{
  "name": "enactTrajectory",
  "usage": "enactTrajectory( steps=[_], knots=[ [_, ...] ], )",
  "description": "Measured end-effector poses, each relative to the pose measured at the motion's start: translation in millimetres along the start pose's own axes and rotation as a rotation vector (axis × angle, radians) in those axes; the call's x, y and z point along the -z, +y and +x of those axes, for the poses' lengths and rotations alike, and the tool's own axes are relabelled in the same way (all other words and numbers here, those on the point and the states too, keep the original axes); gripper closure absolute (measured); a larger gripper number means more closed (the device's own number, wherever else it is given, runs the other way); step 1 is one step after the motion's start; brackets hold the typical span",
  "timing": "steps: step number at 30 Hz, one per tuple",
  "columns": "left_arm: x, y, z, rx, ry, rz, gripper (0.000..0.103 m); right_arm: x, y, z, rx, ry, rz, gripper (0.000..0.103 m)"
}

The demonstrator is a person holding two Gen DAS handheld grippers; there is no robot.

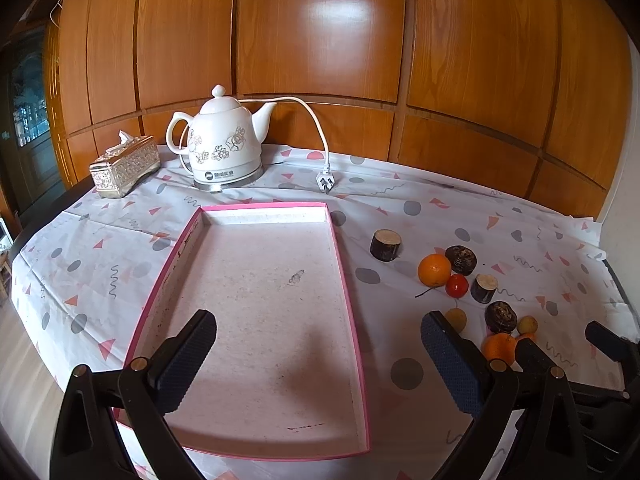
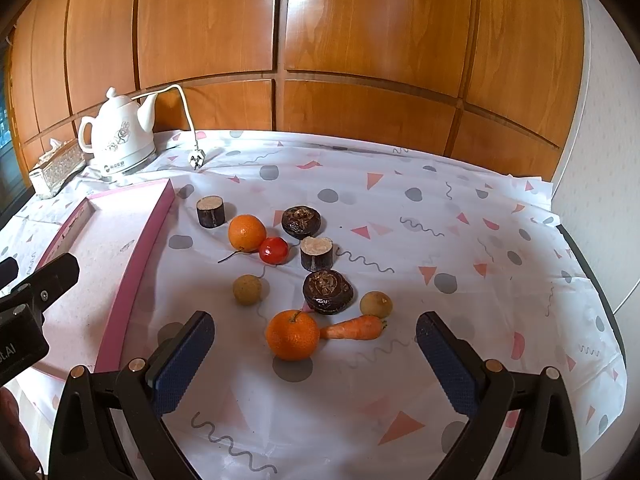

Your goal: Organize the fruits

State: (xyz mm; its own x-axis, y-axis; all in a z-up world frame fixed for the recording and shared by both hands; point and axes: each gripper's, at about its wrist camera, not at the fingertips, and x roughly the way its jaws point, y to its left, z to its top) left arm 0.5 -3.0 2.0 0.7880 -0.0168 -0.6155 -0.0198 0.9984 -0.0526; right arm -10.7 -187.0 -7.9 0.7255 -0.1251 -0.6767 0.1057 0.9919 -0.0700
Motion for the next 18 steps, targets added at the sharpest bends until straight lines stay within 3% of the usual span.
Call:
enactTrajectory(
  steps=[18],
  knots=[
    [3.6,-4.5,-1.0,0.029,0.004,0.014,0.0,2.7,-2.0,2.4,0.003,0.01,-0.003,0.0]
  ],
)
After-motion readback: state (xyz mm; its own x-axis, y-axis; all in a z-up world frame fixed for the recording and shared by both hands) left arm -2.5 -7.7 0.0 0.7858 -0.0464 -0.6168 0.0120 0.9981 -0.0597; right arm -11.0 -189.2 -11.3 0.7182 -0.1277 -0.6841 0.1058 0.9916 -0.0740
